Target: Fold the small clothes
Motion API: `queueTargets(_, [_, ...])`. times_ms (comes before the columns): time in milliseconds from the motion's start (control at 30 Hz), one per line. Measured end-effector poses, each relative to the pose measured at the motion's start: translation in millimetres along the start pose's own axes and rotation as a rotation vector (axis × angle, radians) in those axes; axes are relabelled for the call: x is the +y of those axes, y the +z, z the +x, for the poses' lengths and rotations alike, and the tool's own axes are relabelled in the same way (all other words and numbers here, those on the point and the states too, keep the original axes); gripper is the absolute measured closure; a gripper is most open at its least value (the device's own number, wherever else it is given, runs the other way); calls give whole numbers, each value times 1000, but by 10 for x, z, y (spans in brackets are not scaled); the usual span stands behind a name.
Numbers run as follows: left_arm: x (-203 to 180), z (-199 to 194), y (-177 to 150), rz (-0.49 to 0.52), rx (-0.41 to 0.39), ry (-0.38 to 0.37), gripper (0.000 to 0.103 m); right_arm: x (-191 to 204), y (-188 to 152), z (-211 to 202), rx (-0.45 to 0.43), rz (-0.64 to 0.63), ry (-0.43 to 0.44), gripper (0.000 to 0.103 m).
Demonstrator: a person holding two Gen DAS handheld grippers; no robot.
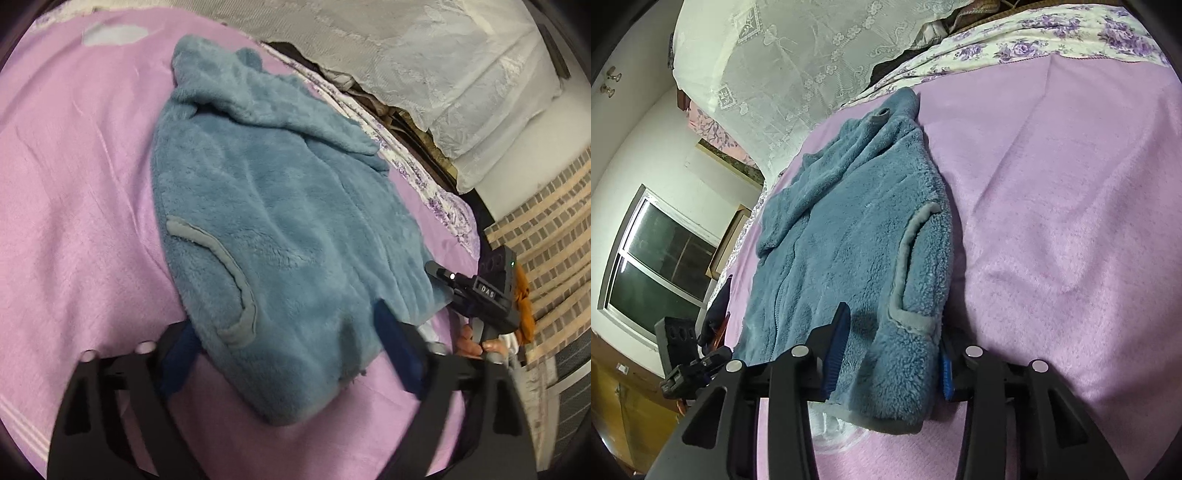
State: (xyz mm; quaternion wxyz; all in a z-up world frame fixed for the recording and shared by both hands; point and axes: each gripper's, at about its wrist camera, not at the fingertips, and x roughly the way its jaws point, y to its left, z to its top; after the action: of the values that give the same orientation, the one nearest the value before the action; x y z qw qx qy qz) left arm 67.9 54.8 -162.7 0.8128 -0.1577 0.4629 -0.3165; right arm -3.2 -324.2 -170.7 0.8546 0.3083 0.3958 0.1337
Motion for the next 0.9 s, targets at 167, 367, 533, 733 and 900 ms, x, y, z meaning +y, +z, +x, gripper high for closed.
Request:
queueTargets(167, [119,29,24,-52,-6,24,37,-3,7,4,2,-5,0,61])
queueTargets(367, [108,-17,14,-38,-18,23,73,15,-15,-39,-15,1,-46,82])
queueTargets(533, [58,-36,3,-14,-8,-15,90,72,-10,-141,-44,-10,-3,85])
queueTargets(733, [226,137,23,-103,64,-56,82,33,-21,8,22,-6,-26,79])
queueTargets(900, [155,82,10,-63,37,-34,92,76,-53,-54,-10,-22,-46,88])
